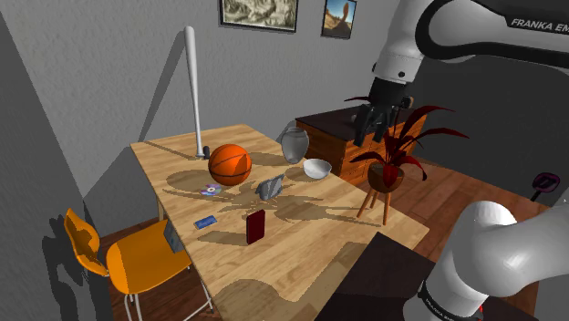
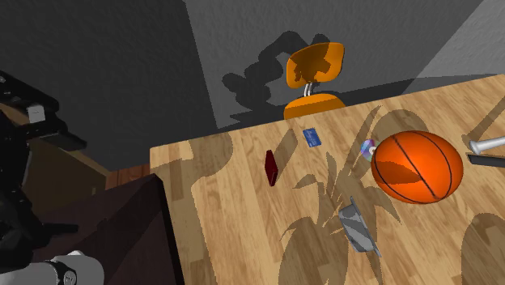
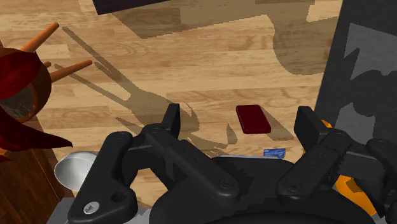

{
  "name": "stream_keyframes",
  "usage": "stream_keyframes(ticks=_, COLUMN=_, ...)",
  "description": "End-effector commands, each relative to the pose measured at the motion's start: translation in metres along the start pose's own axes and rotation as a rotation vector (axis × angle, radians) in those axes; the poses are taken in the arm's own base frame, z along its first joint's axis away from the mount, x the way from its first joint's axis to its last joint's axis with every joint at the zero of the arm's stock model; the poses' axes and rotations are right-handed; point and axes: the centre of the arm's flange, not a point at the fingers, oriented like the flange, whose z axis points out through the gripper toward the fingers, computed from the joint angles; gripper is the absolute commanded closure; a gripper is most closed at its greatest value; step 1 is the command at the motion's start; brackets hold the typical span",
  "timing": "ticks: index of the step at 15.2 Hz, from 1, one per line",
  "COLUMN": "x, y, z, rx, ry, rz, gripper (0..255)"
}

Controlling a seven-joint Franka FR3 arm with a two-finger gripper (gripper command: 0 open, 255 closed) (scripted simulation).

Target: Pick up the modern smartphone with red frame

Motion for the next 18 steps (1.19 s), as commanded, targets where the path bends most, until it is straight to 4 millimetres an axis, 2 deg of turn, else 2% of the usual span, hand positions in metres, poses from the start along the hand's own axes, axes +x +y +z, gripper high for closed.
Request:
stream_keyframes(ticks=1, x=0.000, y=0.000, z=0.000, rx=0.000, ry=0.000, rz=0.000, gripper=0)
stream_keyframes(ticks=9, x=0.035, y=-0.063, z=0.080, rx=-0.028, ry=0.005, rz=0.223, gripper=0)
stream_keyframes(ticks=18, x=0.090, y=-0.120, z=0.172, rx=-0.059, ry=0.011, rz=0.474, gripper=0)
